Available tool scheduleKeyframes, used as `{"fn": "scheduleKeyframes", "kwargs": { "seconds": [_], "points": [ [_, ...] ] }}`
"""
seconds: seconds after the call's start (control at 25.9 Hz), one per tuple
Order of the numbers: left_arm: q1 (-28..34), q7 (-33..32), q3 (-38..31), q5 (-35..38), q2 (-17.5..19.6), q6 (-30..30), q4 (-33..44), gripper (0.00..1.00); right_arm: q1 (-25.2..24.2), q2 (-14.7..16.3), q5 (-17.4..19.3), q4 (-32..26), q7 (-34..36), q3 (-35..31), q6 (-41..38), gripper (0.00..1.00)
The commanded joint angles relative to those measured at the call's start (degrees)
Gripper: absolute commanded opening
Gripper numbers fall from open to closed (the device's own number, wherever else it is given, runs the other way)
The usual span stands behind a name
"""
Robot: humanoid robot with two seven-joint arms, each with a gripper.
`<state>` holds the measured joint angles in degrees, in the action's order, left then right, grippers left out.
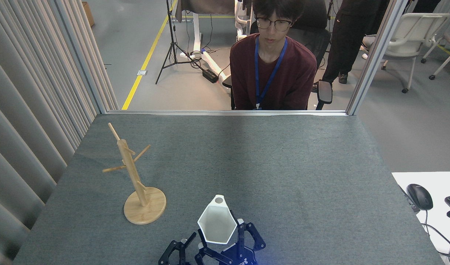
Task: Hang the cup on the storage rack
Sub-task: 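Carry the cup with the right gripper toward the left gripper, then grasp the cup with the left gripper and release the right gripper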
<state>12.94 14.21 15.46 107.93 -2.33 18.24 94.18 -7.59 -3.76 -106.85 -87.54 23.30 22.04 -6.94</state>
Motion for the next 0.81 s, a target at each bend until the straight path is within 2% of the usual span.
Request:
{"fn": "scheduleKeyframes", "kwargs": {
  "seconds": [0.0, 0.23, 0.77],
  "points": [
    [-0.5, -0.8, 1.1, 0.3, -0.2, -0.2, 0.3, 0.99, -0.1, 0.0, -0.4, 0.2, 0.1, 1.9, 1.1, 0.48],
    [-0.5, -0.8, 1.0, 0.1, -0.2, -0.2, 0.0, 0.99, -0.6, 0.3, -1.8, 0.2, 0.3, 4.4, 1.2, 0.49],
    [-0.5, -0.8, 0.5, -0.2, -0.2, -0.3, 0.0, 0.99, -3.5, 1.6, -1.7, -0.8, 1.8, 3.5, 1.1, 0.50]
  ]
}}
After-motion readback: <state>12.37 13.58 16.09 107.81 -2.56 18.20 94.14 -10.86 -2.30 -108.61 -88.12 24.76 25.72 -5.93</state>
